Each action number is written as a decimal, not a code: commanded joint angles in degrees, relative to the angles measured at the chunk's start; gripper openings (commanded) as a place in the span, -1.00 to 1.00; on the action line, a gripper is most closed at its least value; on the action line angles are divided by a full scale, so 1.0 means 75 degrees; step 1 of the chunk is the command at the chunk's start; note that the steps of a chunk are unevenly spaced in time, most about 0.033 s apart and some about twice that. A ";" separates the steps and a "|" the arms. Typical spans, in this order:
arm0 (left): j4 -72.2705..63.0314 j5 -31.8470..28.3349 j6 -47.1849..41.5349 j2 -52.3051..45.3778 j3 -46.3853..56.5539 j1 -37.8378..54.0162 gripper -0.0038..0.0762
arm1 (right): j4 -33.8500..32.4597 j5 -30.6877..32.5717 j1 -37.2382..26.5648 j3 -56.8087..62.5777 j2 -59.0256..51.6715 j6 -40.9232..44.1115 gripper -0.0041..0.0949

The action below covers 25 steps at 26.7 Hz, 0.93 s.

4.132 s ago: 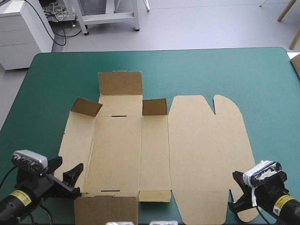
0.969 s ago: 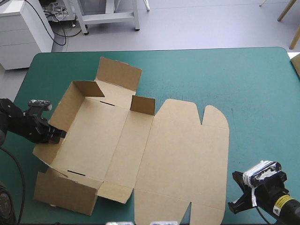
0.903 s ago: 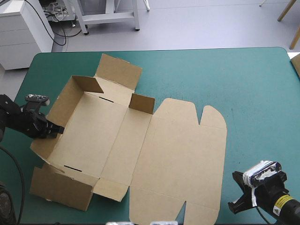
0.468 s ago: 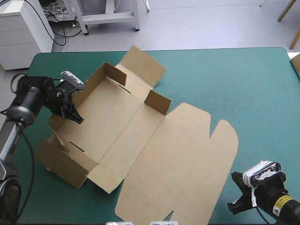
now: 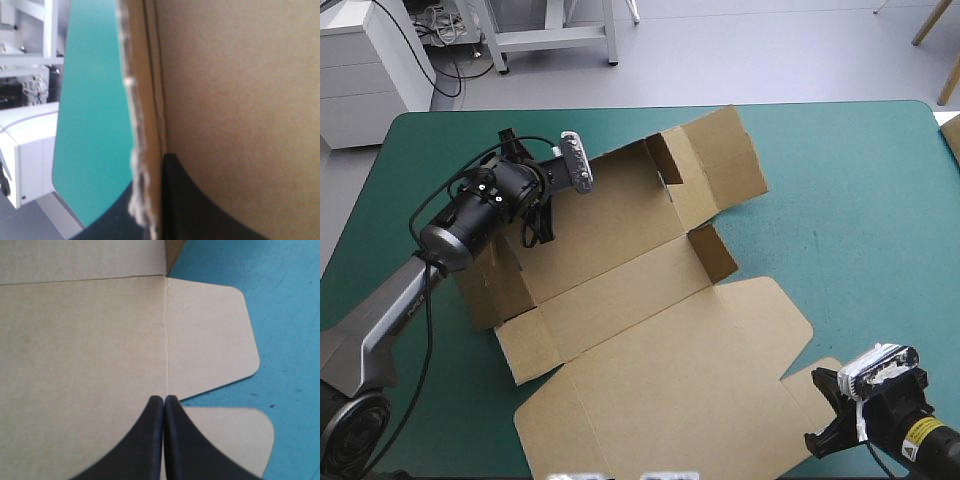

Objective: Fold the box

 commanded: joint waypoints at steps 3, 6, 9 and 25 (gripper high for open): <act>0.0385 -0.0350 0.0009 -0.0336 -0.0177 -0.1082 -0.92 | -0.0074 -0.0460 -0.0056 -0.0187 0.0051 -0.0022 -0.96; 0.0821 -0.0495 -0.0455 -0.0336 -0.0045 -0.1596 -0.92 | -0.0074 -0.0460 -0.0056 -0.0187 0.0051 -0.0022 -0.96; 0.1898 -0.0556 -0.1325 -0.0336 0.0107 -0.2136 -0.92 | -0.0074 -0.0460 -0.0056 -0.0187 0.0051 -0.0022 -0.96; 0.3972 -0.0873 -0.3939 -0.1193 0.1999 -0.3817 -0.92 | -0.0527 -0.0474 -0.0056 -0.0187 0.0051 -0.0022 -0.85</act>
